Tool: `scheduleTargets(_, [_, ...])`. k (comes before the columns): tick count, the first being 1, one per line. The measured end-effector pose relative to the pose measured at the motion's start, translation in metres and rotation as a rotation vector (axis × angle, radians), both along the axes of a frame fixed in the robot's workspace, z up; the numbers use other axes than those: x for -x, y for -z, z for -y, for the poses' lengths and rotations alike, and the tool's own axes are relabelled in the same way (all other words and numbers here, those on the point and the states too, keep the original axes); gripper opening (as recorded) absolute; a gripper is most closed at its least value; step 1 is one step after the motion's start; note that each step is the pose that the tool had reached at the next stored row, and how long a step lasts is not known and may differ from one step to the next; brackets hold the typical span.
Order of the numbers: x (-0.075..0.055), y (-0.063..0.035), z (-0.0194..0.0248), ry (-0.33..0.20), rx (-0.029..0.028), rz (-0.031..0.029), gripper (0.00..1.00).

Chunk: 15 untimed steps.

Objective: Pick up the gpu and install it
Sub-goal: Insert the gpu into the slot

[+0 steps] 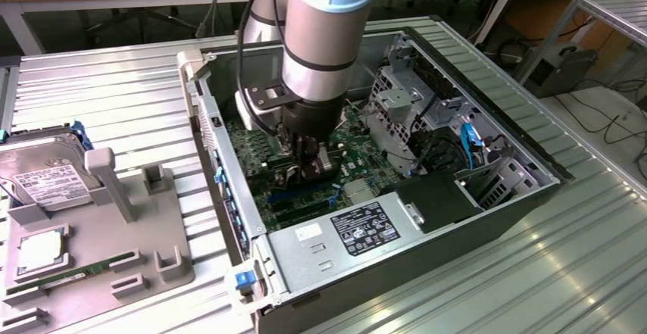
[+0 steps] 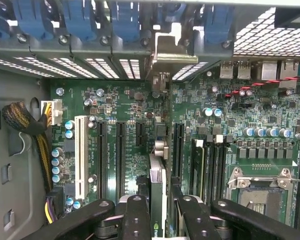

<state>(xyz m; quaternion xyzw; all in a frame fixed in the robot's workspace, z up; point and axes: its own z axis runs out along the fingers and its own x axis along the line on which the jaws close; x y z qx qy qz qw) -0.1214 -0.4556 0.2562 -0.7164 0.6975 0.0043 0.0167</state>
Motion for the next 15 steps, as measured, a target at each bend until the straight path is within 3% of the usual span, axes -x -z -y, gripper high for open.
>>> scheduleTargets(15, [0.0021,0.0017,0.0024,0.0,0.0006,-0.0003,0.26])
